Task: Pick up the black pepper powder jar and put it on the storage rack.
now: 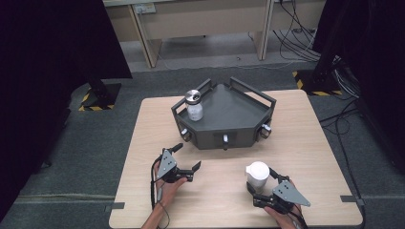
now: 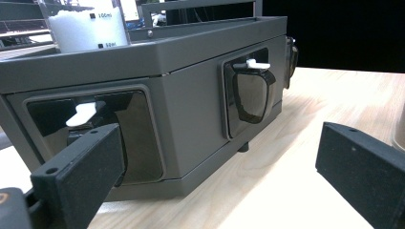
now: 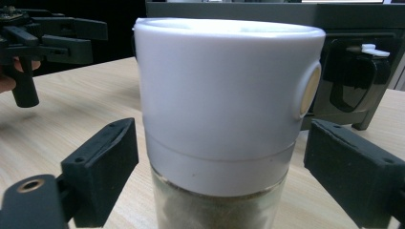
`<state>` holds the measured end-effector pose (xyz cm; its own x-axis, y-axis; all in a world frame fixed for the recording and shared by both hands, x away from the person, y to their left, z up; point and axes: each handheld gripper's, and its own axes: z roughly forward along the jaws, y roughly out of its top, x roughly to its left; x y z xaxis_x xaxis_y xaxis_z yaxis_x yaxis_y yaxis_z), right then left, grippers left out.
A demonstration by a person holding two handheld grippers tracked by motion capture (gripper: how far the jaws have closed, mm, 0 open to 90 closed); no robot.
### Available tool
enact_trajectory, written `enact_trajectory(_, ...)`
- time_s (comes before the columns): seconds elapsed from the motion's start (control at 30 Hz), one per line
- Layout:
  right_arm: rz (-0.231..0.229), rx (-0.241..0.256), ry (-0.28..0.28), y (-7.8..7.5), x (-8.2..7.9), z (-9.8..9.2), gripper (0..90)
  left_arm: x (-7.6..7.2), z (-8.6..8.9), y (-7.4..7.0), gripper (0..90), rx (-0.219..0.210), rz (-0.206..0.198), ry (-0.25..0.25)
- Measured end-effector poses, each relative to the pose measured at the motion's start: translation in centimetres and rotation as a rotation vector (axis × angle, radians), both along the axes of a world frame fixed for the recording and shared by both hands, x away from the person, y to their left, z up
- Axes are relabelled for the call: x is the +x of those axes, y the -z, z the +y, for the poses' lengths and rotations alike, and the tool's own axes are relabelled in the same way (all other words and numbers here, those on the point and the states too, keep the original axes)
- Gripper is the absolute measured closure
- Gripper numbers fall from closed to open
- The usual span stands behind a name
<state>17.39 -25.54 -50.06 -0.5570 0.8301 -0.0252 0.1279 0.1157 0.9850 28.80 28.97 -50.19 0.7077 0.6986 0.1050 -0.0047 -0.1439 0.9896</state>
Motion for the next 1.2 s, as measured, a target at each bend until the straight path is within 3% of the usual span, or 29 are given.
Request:
enact_trajectory(0.53,0.027,-0.020,-0.005,-0.42,0.48,0.48,30.0,0.06,-0.01,0.01,1.4,0.003,0.004,0.001)
enact_trajectory(1.0,0.046,-0.010,-0.005,-0.81,0.44,0.64,30.6,0.06,0.04,0.02,1.5,0.002,0.003,0.000)
enact_trajectory(1.2,0.031,-0.014,-0.017,-0.97,0.25,0.76,30.7,0.07,0.00,0.06,1.6,0.003,0.005,0.001)
